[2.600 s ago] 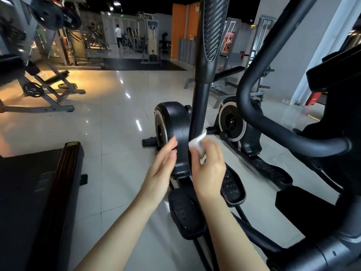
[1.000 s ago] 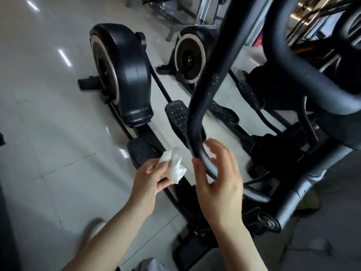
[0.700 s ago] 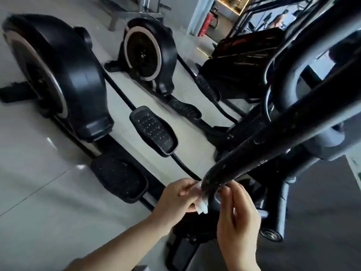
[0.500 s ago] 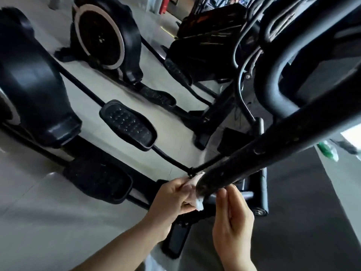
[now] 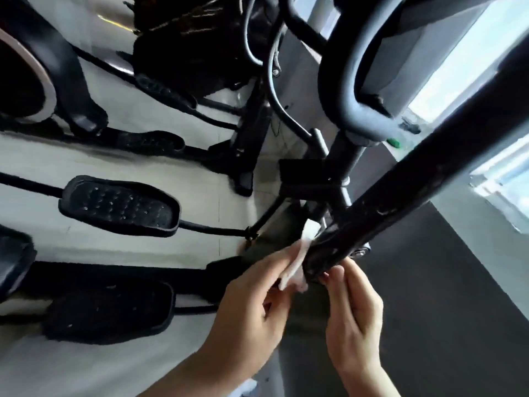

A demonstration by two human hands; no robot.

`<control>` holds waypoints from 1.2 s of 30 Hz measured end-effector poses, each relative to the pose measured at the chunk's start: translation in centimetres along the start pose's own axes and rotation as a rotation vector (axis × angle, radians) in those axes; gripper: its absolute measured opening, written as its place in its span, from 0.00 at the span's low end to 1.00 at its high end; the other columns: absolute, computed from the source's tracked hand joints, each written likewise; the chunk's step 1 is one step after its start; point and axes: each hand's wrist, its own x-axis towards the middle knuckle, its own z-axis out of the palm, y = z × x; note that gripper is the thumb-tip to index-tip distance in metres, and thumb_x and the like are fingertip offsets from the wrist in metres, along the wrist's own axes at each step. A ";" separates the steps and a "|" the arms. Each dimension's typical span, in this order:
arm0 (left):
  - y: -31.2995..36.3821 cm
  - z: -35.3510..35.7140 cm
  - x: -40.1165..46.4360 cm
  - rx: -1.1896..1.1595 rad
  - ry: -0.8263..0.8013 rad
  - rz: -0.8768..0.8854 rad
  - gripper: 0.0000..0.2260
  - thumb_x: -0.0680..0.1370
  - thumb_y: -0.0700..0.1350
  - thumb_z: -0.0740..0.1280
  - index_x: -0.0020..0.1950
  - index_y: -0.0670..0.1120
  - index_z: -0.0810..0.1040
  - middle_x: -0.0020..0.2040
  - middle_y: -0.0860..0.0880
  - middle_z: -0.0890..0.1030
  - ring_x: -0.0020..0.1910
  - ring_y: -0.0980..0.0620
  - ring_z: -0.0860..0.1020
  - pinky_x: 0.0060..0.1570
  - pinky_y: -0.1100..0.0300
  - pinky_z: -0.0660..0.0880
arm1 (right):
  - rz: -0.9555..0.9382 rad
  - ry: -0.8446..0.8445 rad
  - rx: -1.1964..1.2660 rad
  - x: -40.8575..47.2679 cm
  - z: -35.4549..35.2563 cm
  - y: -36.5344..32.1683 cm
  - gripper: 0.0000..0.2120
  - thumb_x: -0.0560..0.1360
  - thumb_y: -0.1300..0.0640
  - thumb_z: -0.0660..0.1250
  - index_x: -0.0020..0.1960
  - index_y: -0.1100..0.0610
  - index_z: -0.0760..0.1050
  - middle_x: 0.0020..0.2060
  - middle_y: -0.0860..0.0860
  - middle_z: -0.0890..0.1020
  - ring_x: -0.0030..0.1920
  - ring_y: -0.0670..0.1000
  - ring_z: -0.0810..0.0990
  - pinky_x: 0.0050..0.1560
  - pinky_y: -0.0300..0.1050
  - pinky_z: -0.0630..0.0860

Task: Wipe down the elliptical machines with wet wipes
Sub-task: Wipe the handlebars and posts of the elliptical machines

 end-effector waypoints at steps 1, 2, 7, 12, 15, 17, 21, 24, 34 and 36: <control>-1.0 -0.1 0.1 0.019 -0.020 0.005 0.23 0.76 0.36 0.70 0.68 0.53 0.75 0.52 0.61 0.83 0.50 0.60 0.83 0.49 0.67 0.78 | 0.054 0.057 0.013 -0.4 0.6 -0.6 0.16 0.82 0.51 0.57 0.56 0.57 0.80 0.50 0.52 0.84 0.52 0.56 0.82 0.54 0.57 0.77; -1.9 -0.3 0.4 0.018 -0.041 -0.032 0.22 0.75 0.37 0.72 0.67 0.53 0.77 0.51 0.62 0.83 0.49 0.64 0.82 0.48 0.69 0.78 | 0.104 0.115 0.016 -0.7 1.3 -1.3 0.16 0.81 0.49 0.56 0.57 0.55 0.79 0.50 0.53 0.84 0.53 0.56 0.82 0.56 0.60 0.77; -5.3 -0.9 2.9 0.079 -0.196 -0.046 0.19 0.70 0.43 0.77 0.60 0.42 0.82 0.49 0.53 0.84 0.47 0.60 0.84 0.48 0.63 0.80 | 0.306 0.356 0.068 -2.1 4.5 -5.2 0.19 0.79 0.38 0.59 0.60 0.47 0.79 0.54 0.53 0.84 0.59 0.55 0.81 0.63 0.62 0.74; -2.2 -2.4 4.8 0.078 -0.188 0.242 0.15 0.72 0.48 0.76 0.52 0.39 0.83 0.45 0.57 0.82 0.46 0.59 0.80 0.48 0.61 0.78 | 0.324 0.604 -0.002 -3.5 5.8 -8.8 0.17 0.80 0.51 0.55 0.64 0.53 0.75 0.54 0.50 0.84 0.58 0.50 0.82 0.63 0.50 0.76; 1.8 -2.6 8.0 0.112 -0.174 0.476 0.15 0.74 0.49 0.72 0.50 0.37 0.82 0.38 0.47 0.83 0.39 0.53 0.79 0.44 0.58 0.76 | 0.295 0.695 -0.066 -3.7 6.5 -10.5 0.14 0.79 0.51 0.57 0.61 0.46 0.76 0.54 0.46 0.84 0.57 0.49 0.82 0.62 0.51 0.76; 4.8 -2.2 10.8 0.101 -0.178 0.537 0.16 0.73 0.53 0.72 0.46 0.39 0.83 0.36 0.47 0.83 0.35 0.50 0.81 0.41 0.56 0.76 | 0.273 0.753 -0.089 -3.3 6.6 -11.5 0.13 0.78 0.52 0.59 0.60 0.44 0.76 0.54 0.46 0.83 0.55 0.49 0.82 0.61 0.51 0.77; 7.7 -1.6 13.3 0.121 -0.208 0.515 0.18 0.71 0.59 0.74 0.39 0.43 0.80 0.34 0.49 0.81 0.33 0.51 0.79 0.37 0.54 0.75 | 0.203 0.813 -0.124 -2.3 6.2 -12.7 0.12 0.77 0.53 0.61 0.59 0.45 0.76 0.57 0.48 0.82 0.55 0.49 0.82 0.58 0.49 0.78; 5.6 -2.0 12.0 0.100 -0.245 0.468 0.18 0.72 0.57 0.74 0.37 0.43 0.77 0.33 0.49 0.79 0.33 0.52 0.77 0.37 0.58 0.73 | 0.209 0.830 -0.195 -2.4 6.3 -12.5 0.13 0.76 0.54 0.62 0.59 0.45 0.76 0.57 0.48 0.81 0.54 0.47 0.82 0.52 0.41 0.78; -0.3 -2.7 9.2 -0.024 -0.388 0.247 0.28 0.71 0.70 0.64 0.37 0.44 0.78 0.47 0.50 0.78 0.43 0.57 0.77 0.41 0.69 0.73 | 0.308 0.788 -0.327 -1.5 6.5 -11.3 0.11 0.73 0.60 0.74 0.53 0.47 0.81 0.40 0.46 0.84 0.39 0.47 0.84 0.45 0.44 0.80; 1.2 -2.4 10.1 -0.111 -0.388 0.179 0.21 0.69 0.67 0.67 0.36 0.49 0.79 0.48 0.51 0.80 0.45 0.58 0.79 0.44 0.68 0.75 | 0.296 0.782 -0.287 -1.2 6.1 -11.8 0.11 0.73 0.61 0.74 0.48 0.46 0.80 0.39 0.46 0.84 0.38 0.49 0.84 0.43 0.47 0.79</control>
